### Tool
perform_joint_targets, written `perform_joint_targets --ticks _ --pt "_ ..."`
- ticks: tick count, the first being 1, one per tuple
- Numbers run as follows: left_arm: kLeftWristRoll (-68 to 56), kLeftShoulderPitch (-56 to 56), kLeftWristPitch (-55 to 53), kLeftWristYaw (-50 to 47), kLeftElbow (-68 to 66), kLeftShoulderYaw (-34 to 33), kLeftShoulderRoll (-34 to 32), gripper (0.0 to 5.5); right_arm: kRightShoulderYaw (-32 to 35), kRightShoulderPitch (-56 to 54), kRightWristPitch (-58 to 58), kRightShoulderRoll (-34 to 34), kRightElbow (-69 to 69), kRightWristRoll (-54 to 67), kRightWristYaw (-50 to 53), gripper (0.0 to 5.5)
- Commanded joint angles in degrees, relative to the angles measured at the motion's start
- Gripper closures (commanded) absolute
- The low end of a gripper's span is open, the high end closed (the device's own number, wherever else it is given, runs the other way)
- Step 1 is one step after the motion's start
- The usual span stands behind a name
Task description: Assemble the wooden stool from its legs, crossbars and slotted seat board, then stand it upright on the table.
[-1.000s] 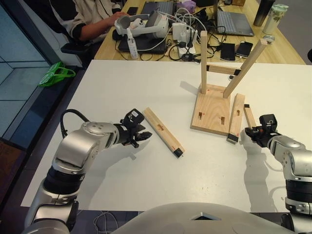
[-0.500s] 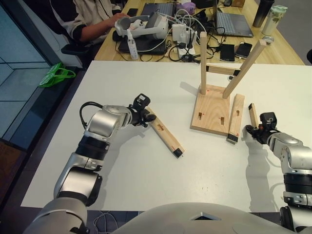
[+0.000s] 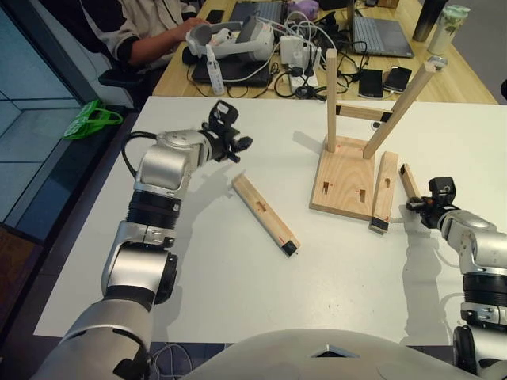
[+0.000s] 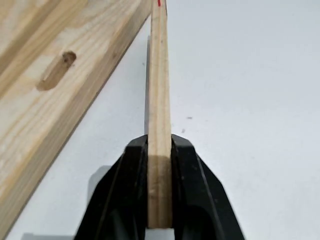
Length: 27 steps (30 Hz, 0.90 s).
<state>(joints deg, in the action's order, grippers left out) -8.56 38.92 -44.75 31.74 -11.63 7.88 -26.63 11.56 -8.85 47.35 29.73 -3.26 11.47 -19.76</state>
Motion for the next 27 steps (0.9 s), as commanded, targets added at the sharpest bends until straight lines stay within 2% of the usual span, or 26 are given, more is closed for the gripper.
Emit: perform_joint_targets --ticks 1,3,5,9,12,15,18,21,27 --pt "1.7 -3.1 1.5 -2.1 15.0 -2.1 -2.8 3.45 1.8 -9.1 4.1 9.8 10.4 9.5 -14.2 5.1" --pt "0.5 2.6 3.1 -4.0 20.3 -4.2 -0.2 3.45 1.3 -16.5 6.6 13.3 14.6 15.3 -20.9 5.1" --pt "-0.7 10.3 5.6 -5.9 21.5 -5.7 3.3 3.45 -1.8 -22.5 8.2 13.5 17.8 18.6 -24.2 5.1" --pt "-3.2 23.6 10.4 -10.9 18.3 -8.3 11.6 3.45 -12.2 -27.5 9.7 7.9 22.9 20.8 -24.8 5.1" --pt "-2.1 23.2 11.5 -9.9 17.0 -3.9 13.6 3.45 -19.0 -29.8 7.5 3.7 22.5 18.5 -23.5 5.1" --pt "2.4 15.8 10.4 -6.4 15.8 4.8 10.3 3.45 -17.6 -35.5 6.6 0.6 20.3 19.0 -22.2 5.1" --pt "10.4 9.4 9.0 -5.8 13.1 12.0 4.6 3.45 -12.5 -41.7 6.0 -0.8 15.9 20.1 -20.2 5.1" --pt "14.4 5.2 5.8 -6.2 13.2 13.7 1.8 3.45 -8.6 -45.8 5.3 -1.7 12.3 20.8 -17.9 5.1" --pt "15.8 4.7 4.5 -6.7 14.4 12.3 3.1 3.45 -6.6 -45.7 5.7 -4.2 11.9 22.2 -15.2 5.1"
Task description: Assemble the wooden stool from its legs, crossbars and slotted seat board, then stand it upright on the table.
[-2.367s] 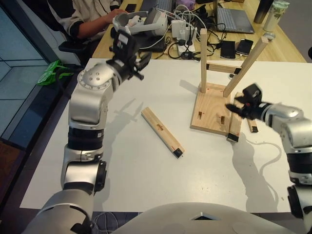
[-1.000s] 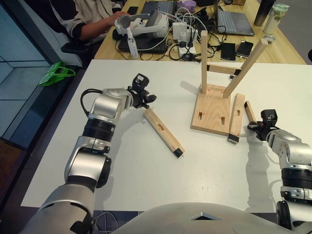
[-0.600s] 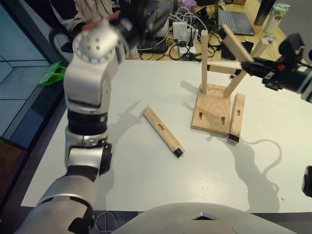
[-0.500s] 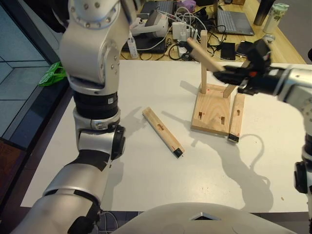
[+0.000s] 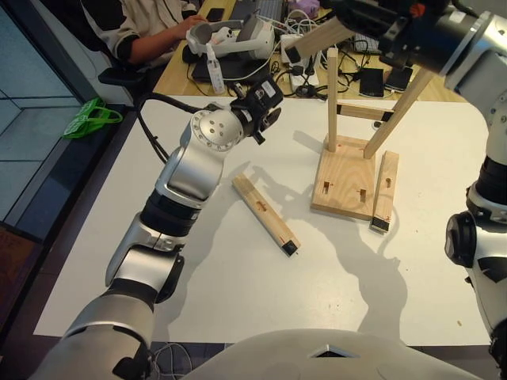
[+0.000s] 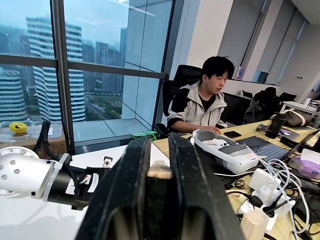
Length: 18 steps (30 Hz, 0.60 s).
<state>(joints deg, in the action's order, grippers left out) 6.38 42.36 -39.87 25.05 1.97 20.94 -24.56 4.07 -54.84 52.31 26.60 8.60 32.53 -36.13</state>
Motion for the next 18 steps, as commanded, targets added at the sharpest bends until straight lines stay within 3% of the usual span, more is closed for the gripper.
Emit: perform_joint_targets --ticks 1,4,7,12,18 --pt "1.2 1.8 -0.3 -0.5 1.1 -1.4 1.2 3.45 0.6 0.8 0.9 -1.2 0.2 1.3 1.3 5.1" --pt "1.9 2.9 0.7 -1.1 3.0 -3.8 -0.1 3.45 -0.4 2.5 0.5 -0.5 -0.4 0.1 1.2 5.1" --pt "3.7 3.8 8.5 -0.5 6.9 -6.1 -4.2 3.45 -1.6 3.8 0.0 0.2 -1.3 -2.0 2.0 5.1" --pt "-0.1 0.4 18.1 12.2 14.1 -3.4 -9.1 3.45 -4.4 5.4 -0.8 -0.4 -0.2 -2.9 0.4 5.1" --pt "-13.7 7.2 10.9 27.2 6.4 -7.6 -9.6 3.45 -12.7 2.4 -10.1 8.5 -0.8 -3.1 -23.2 5.11"
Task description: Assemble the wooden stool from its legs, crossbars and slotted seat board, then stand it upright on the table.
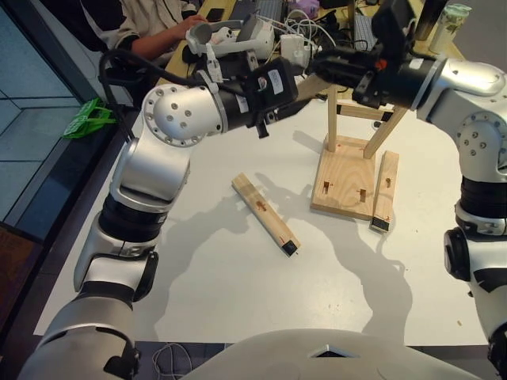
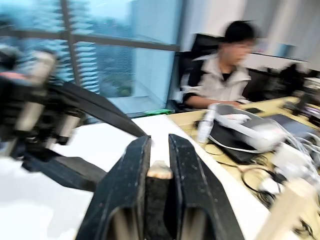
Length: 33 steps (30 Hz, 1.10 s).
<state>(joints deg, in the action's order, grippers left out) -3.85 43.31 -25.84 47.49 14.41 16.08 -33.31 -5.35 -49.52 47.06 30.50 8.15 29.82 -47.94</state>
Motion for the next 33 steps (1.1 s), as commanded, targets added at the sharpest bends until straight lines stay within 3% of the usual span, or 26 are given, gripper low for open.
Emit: perform_joint_targets --ticks 1,7,13,22,26,33 --pt "-4.9 8.3 -4.6 6.2 -8.3 -3.4 -0.9 3.45 -4.1 -4.0 -6.2 5.7 -0.8 -0.1 -15.3 5.11" --pt "-13.4 13.6 -13.2 12.8 -9.6 -4.7 -0.6 3.45 -7.2 -8.0 -11.0 7.9 -2.9 -0.4 -27.3 5.11" --pt "-16.7 14.9 -17.4 20.8 -6.7 0.0 -2.5 3.45 -13.4 -13.7 -17.1 6.1 -7.4 -5.2 -36.4 5.11" --pt "-12.2 18.2 -17.2 17.6 -10.4 1.2 -0.5 4.63 -18.0 -17.9 -24.5 4.2 -15.0 -15.1 -38.8 5.11" --pt "-13.0 17.7 -18.4 14.5 -10.4 -1.3 1.2 4.8 -15.5 -17.5 -24.7 2.0 -17.5 -17.7 -32.0 5.11" --pt "-18.8 11.5 -25.6 6.3 -3.3 -10.2 5.2 4.9 -4.3 -9.8 -17.4 0.9 -13.6 -12.2 -21.4 5.08"
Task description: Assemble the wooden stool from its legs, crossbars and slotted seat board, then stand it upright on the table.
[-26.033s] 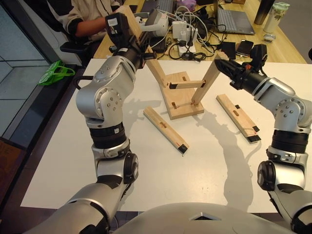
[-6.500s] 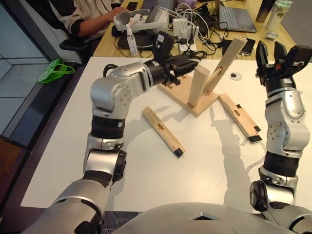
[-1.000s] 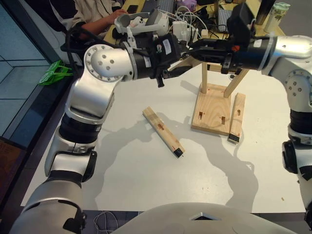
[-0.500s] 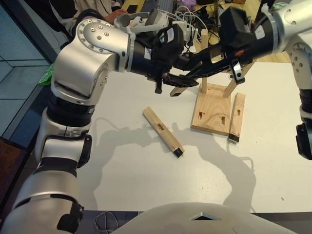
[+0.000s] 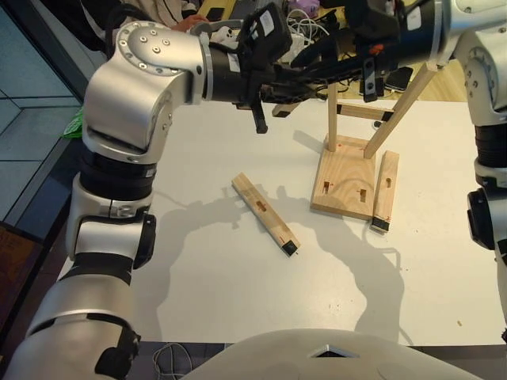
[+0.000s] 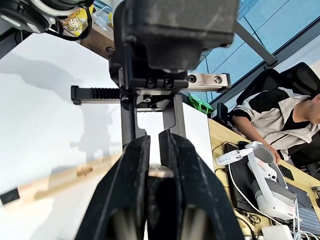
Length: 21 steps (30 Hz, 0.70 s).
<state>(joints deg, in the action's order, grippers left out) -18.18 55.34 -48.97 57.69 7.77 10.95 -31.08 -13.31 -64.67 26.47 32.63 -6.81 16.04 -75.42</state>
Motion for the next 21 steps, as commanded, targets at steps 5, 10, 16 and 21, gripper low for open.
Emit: perform_joint_targets --ticks 5,10,16,21 --pt "-6.1 -3.5 -5.1 -5.2 6.6 -6.3 3.5 4.9 11.6 6.5 6.8 -3.2 0.4 5.7 13.1 4.99" --pt "-13.2 -5.8 -10.7 -5.1 10.6 -9.4 5.5 4.9 22.3 5.8 9.6 -7.0 -3.5 12.6 21.3 4.97" --pt "-26.4 -4.6 -20.8 -4.6 8.8 -15.8 9.6 4.9 30.3 2.6 19.5 -9.9 -9.2 27.7 20.2 4.97" --pt "-29.8 -2.7 -22.7 -7.1 3.4 -19.3 11.7 4.99 34.1 2.4 19.4 -13.1 -11.7 33.4 25.6 4.41"
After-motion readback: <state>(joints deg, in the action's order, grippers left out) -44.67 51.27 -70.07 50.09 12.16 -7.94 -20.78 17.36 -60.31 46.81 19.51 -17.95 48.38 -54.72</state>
